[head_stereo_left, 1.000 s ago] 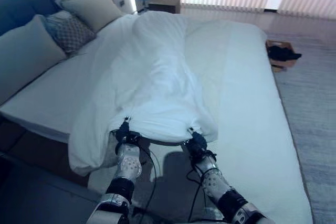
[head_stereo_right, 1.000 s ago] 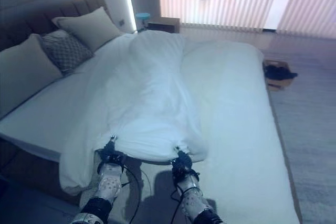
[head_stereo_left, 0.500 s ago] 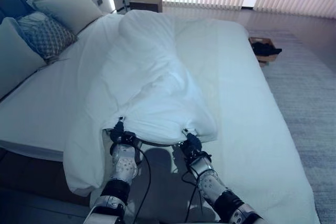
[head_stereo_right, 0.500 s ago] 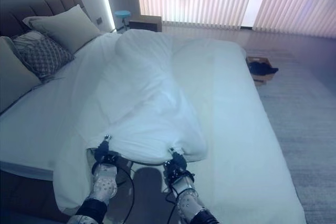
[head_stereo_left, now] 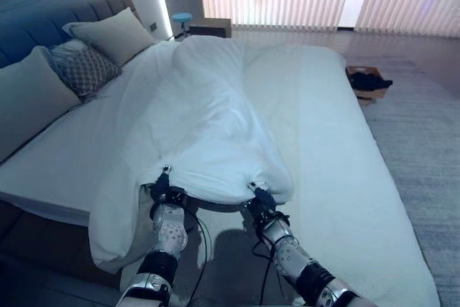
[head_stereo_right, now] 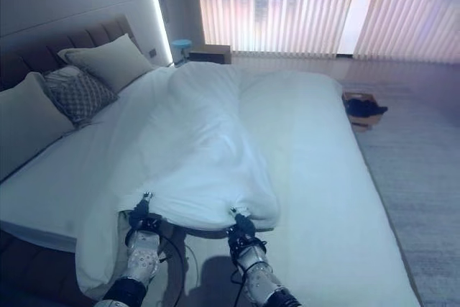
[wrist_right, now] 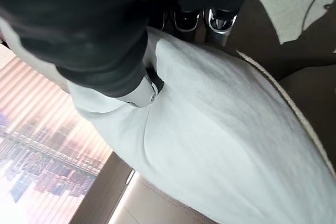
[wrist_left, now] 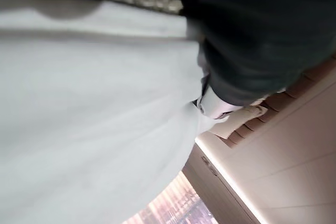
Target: Make the bed
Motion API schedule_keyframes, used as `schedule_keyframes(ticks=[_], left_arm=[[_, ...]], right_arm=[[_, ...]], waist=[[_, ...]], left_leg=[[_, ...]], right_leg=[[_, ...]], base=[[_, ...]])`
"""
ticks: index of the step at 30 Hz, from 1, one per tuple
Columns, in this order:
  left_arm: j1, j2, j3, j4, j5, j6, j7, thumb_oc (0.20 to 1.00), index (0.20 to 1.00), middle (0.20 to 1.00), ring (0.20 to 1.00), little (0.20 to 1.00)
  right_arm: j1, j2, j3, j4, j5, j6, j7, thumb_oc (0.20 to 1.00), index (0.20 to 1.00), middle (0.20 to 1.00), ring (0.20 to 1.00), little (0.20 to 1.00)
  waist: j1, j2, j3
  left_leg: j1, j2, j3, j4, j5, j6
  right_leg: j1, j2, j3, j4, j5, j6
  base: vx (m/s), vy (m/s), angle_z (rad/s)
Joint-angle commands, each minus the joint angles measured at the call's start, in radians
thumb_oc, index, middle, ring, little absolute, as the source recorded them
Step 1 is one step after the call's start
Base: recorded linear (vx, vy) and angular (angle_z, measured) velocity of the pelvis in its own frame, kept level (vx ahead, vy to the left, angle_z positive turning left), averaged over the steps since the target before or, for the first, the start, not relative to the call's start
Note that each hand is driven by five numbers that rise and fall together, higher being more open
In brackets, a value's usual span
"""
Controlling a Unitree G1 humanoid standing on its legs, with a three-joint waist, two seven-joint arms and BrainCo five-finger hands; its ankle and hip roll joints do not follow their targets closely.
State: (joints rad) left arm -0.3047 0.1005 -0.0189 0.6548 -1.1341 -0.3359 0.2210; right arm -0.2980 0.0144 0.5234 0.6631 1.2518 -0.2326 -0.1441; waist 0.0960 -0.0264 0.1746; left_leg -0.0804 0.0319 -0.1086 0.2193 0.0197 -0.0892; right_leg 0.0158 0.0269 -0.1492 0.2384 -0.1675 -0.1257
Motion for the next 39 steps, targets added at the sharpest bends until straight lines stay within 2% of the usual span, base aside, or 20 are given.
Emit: schedule_keyframes(ticks=[1,6,11,12,13,14,15,16,17,18,19,20,23,24,25,26,31,35,36,39], left_arm=[[-0.071,0.097,0.047,-0.052,0.020,-0.060,-0.039,0.200,0.200,0.200,0.200,0.200],[-0.066,0.116,0.058,-0.069,-0.004,-0.066,-0.053,0.200,0.200,0.200,0.200,0.200],[-0.077,0.124,0.078,-0.046,-0.031,-0.075,-0.070,0.200,0.200,0.200,0.200,0.200],[-0.084,0.128,0.091,-0.037,-0.044,-0.084,-0.065,0.200,0.200,0.200,0.200,0.200],[-0.085,0.129,0.091,-0.037,-0.044,-0.084,-0.066,0.200,0.200,0.200,0.200,0.200],[-0.084,0.120,0.101,-0.023,-0.058,-0.098,-0.064,0.200,0.200,0.200,0.200,0.200],[-0.081,0.113,0.096,-0.017,-0.053,-0.097,-0.059,0.200,0.200,0.200,0.200,0.200],[-0.080,0.113,0.096,-0.018,-0.052,-0.097,-0.058,0.200,0.200,0.200,0.200,0.200],[-0.079,0.106,0.088,-0.014,-0.047,-0.104,-0.050,0.200,0.200,0.200,0.200,0.200],[-0.081,0.111,0.084,-0.031,-0.050,-0.112,-0.050,0.200,0.200,0.200,0.200,0.200],[-0.087,0.126,0.075,-0.065,-0.023,-0.116,-0.034,0.200,0.200,0.200,0.200,0.200],[-0.087,0.126,0.075,-0.066,-0.021,-0.116,-0.033,0.200,0.200,0.200,0.200,0.200],[-0.109,0.144,0.074,-0.103,-0.019,-0.124,-0.029,0.200,0.200,0.200,0.200,0.200],[-0.126,0.158,0.078,-0.133,-0.022,-0.133,-0.028,0.200,0.200,0.200,0.200,0.200],[-0.127,0.158,0.078,-0.133,-0.021,-0.133,-0.028,0.200,0.200,0.200,0.200,0.200],[-0.139,0.173,0.094,-0.166,-0.024,-0.149,-0.029,0.200,0.200,0.200,0.200,0.200],[-0.082,0.148,0.126,-0.278,-0.053,-0.166,-0.066,0.200,0.200,0.200,0.200,0.200],[-0.007,0.107,0.122,-0.353,-0.063,-0.156,-0.081,0.200,0.200,0.200,0.200,0.200],[0.048,0.079,0.119,-0.374,-0.066,-0.140,-0.099,0.200,0.200,0.200,0.200,0.200],[0.130,0.055,0.131,-0.328,-0.049,-0.115,-0.115,0.200,0.200,0.200,0.200,0.200]], right_arm=[[0.024,-0.001,-0.046,-0.067,0.021,-0.043,0.023,0.200,0.200,0.200,0.200,0.200],[0.047,-0.012,-0.057,-0.072,0.020,-0.052,0.014,0.200,0.200,0.200,0.200,0.200],[0.036,-0.015,-0.070,-0.076,0.010,-0.045,0.013,0.200,0.200,0.200,0.200,0.200],[0.024,-0.014,-0.075,-0.067,0.010,-0.043,0.011,0.200,0.200,0.200,0.200,0.200],[0.022,-0.014,-0.076,-0.066,0.010,-0.043,0.012,0.200,0.200,0.200,0.200,0.200],[0.017,-0.013,-0.090,-0.053,-0.007,-0.034,0.003,0.200,0.200,0.200,0.200,0.200],[0.021,-0.006,-0.090,-0.053,-0.014,-0.032,0.002,0.200,0.200,0.200,0.200,0.200],[0.021,-0.006,-0.090,-0.053,-0.014,-0.032,0.002,0.200,0.200,0.200,0.200,0.200],[0.011,0.003,-0.086,-0.042,-0.025,-0.034,-0.006,0.200,0.200,0.200,0.200,0.200],[-0.006,0.013,-0.088,-0.040,-0.028,-0.040,-0.016,0.200,0.200,0.200,0.200,0.200],[-0.038,0.035,-0.078,-0.015,-0.042,-0.040,-0.012,0.200,0.200,0.200,0.200,0.200],[-0.039,0.035,-0.079,-0.015,-0.042,-0.040,-0.012,0.200,0.200,0.200,0.200,0.200],[-0.093,0.051,-0.044,-0.014,-0.044,-0.034,0.000,0.200,0.200,0.200,0.200,0.200],[-0.129,0.058,-0.029,-0.014,-0.032,-0.040,0.009,0.200,0.200,0.200,0.200,0.200],[-0.131,0.058,-0.030,-0.014,-0.032,-0.040,0.009,0.200,0.200,0.200,0.200,0.200],[-0.168,0.056,-0.010,-0.034,-0.028,-0.044,0.024,0.200,0.200,0.200,0.200,0.200],[-0.174,0.026,0.041,-0.173,-0.091,-0.049,0.040,0.200,0.200,0.200,0.200,0.200],[-0.116,-0.007,0.050,-0.270,-0.152,-0.070,0.030,0.200,0.200,0.200,0.200,0.200],[-0.070,-0.021,0.056,-0.296,-0.177,-0.067,0.026,0.200,0.200,0.200,0.200,0.200],[0.010,-0.026,0.034,-0.234,-0.184,-0.056,0.024,0.200,0.200,0.200,0.200,0.200]], waist=[[0.019,-0.018,-0.038],[0.012,-0.013,-0.046],[-0.003,-0.001,-0.044],[-0.003,0.004,-0.047],[-0.001,0.003,-0.046],[-0.021,0.000,-0.060],[-0.022,-0.009,-0.061],[-0.018,-0.011,-0.062],[-0.010,-0.016,-0.056],[0.007,-0.006,-0.052],[0.032,0.020,-0.046],[0.030,0.019,-0.047],[0.034,0.011,-0.051],[0.054,-0.009,-0.058],[0.053,-0.008,-0.058],[0.070,-0.032,-0.059],[0.075,-0.043,-0.057],[0.066,-0.035,-0.035],[0.067,-0.028,-0.004],[0.060,-0.028,0.009]], left_leg=[[0.002,-0.021,-0.045,-0.054,0.003,0.026],[0.020,0.062,-0.096,-0.125,0.048,0.010],[0.020,0.184,-0.100,-0.162,0.097,-0.019],[0.027,0.175,-0.142,-0.110,0.078,-0.041],[0.024,0.173,-0.141,-0.102,0.073,-0.040],[0.034,0.127,-0.099,-0.078,-0.032,-0.030],[0.043,0.103,-0.066,-0.076,-0.059,-0.018],[0.043,0.100,-0.061,-0.074,-0.060,-0.016],[0.050,0.078,-0.029,-0.074,-0.077,-0.001],[0.053,0.071,0.013,-0.090,-0.072,0.012],[0.057,0.054,0.050,-0.132,-0.050,0.036],[0.055,0.052,0.048,-0.135,-0.046,0.036],[0.068,0.003,0.036,-0.186,-0.009,0.049],[0.071,-0.032,0.027,-0.203,0.009,0.050],[0.070,-0.031,0.025,-0.204,0.012,0.050],[0.063,-0.072,0.020,-0.197,0.016,0.051],[0.048,-0.102,0.013,-0.163,0.016,0.047],[0.015,-0.118,0.020,-0.086,0.010,0.015],[-0.023,-0.131,-0.008,-0.022,0.018,-0.003],[-0.024,-0.110,-0.029,-0.025,-0.022,0.019]], right_leg=[[0.049,-0.047,0.062,-0.108,0.052,0.142],[0.061,-0.081,0.084,-0.112,0.045,0.153],[0.043,-0.165,0.135,-0.117,0.062,0.207],[0.032,-0.210,0.176,-0.111,0.083,0.234],[0.032,-0.211,0.177,-0.111,0.083,0.236],[0.037,-0.288,0.182,-0.118,0.137,0.282],[0.024,-0.327,0.184,-0.119,0.207,0.295],[0.023,-0.330,0.189,-0.123,0.210,0.297],[-0.014,-0.360,0.163,-0.104,0.300,0.289],[-0.048,-0.365,0.109,-0.071,0.299,0.272],[-0.071,-0.376,-0.025,0.055,0.248,0.252],[-0.073,-0.377,-0.027,0.055,0.249,0.252],[-0.063,-0.232,-0.032,0.151,0.132,0.232],[-0.031,-0.132,-0.071,0.104,0.052,0.203],[-0.031,-0.130,-0.073,0.100,0.056,0.202],[-0.013,-0.056,-0.052,0.038,0.033,0.175],[0.024,-0.017,0.028,-0.069,0.056,0.142],[0.051,-0.025,0.001,-0.109,0.065,0.133],[0.048,-0.030,0.001,-0.109,0.069,0.134],[0.030,-0.047,0.021,-0.109,0.075,0.147]], base=[[0.07,0.165,0.21],[0.07,0.273,0.09],[0.06,0.477,0.06],[0.06,0.619,-0.25],[0.08,0.863,-0.46],[0.06,0.683,-0.51],[0.06,0.686,-0.44],[-0.02,0.457,-0.22],[-0.09,0.415,-0.22],[-0.20,0.850,-0.50],[-0.17,0.630,-0.66],[-0.16,0.610,-0.69],[-0.07,0.323,0.05],[-0.06,0.225,0.24],[-0.10,0.224,0.22],[-0.06,0.093,0.14],[-0.06,0.072,0.11],[-0.06,0.022,0.09],[-0.12,0.060,0.33],[-0.07,0.114,0.16]])
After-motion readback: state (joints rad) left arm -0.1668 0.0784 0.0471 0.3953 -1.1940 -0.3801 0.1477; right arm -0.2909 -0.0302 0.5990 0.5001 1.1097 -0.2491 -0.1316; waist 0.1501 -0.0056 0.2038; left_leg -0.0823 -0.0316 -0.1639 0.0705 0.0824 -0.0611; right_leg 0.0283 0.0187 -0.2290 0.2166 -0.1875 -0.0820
